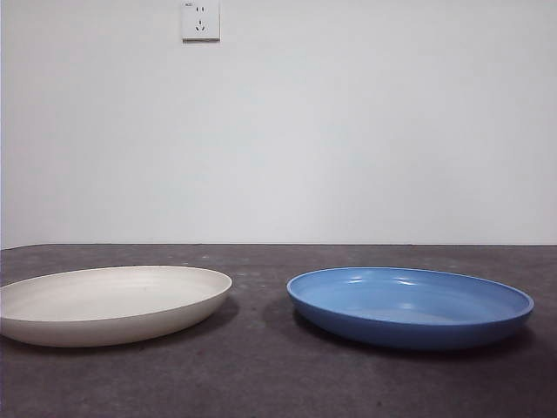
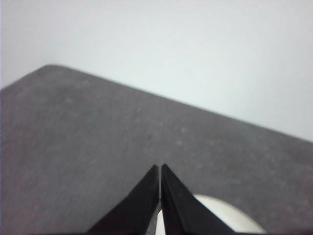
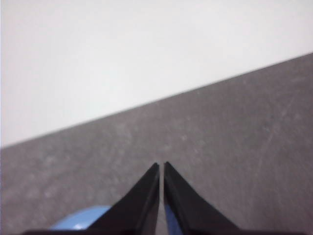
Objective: Pick up the white plate, put it on the blue plate, put it on desk
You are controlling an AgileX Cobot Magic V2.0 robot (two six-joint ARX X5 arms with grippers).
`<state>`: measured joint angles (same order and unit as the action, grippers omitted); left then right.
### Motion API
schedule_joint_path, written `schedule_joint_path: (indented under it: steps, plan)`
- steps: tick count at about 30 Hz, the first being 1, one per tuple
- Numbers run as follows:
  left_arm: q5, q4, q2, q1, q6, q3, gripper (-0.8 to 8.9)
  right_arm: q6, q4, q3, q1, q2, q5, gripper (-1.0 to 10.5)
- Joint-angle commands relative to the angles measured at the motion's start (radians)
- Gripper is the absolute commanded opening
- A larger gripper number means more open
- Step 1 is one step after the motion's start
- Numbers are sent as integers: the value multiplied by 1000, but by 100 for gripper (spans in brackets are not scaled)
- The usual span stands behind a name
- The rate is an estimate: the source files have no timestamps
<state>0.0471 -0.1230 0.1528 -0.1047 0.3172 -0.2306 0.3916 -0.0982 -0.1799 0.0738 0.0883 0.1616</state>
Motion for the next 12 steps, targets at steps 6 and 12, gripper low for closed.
schedule_joint_path:
  steps: [6,12]
  plan:
    - [-59,-40,187,-36,17,-236,10,50,-120,-206,0,147,99,12]
    - [-112,-123,282,-48,8,-410,10,45,-243,-381,0,249,222,12]
